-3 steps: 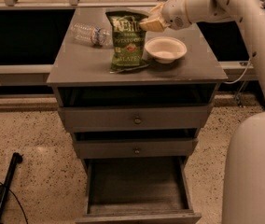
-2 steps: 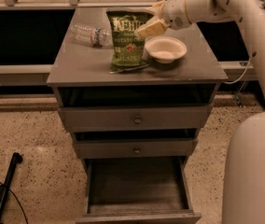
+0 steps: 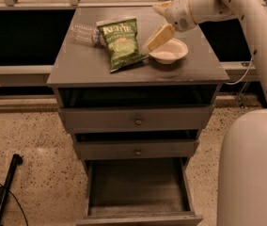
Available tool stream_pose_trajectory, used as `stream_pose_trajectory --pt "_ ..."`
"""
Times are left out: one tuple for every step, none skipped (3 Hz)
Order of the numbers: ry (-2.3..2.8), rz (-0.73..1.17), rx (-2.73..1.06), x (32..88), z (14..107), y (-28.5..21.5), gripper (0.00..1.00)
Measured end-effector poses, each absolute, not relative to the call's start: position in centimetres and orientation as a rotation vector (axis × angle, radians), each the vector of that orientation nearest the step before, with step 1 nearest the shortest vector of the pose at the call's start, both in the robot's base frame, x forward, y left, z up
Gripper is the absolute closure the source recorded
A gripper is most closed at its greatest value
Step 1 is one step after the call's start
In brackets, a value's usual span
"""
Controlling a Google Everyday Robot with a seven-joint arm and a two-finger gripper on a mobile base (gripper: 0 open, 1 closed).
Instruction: Pick green jalapeno chip bag from bottom drawer and place on counter
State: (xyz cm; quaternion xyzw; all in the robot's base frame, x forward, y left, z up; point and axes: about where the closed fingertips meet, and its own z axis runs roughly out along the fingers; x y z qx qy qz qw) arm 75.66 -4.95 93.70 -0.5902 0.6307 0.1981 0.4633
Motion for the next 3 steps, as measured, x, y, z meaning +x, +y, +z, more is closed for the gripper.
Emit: stream_pose_trajectory --pt "1.613 0.490 -1.458 74.8 92.9 -7.6 0.00" --pt "1.671 0.472 -1.443 74.3 92.1 -10.0 0.00" --pt "1.672 0.472 -1.443 74.3 92.0 -10.0 0.00"
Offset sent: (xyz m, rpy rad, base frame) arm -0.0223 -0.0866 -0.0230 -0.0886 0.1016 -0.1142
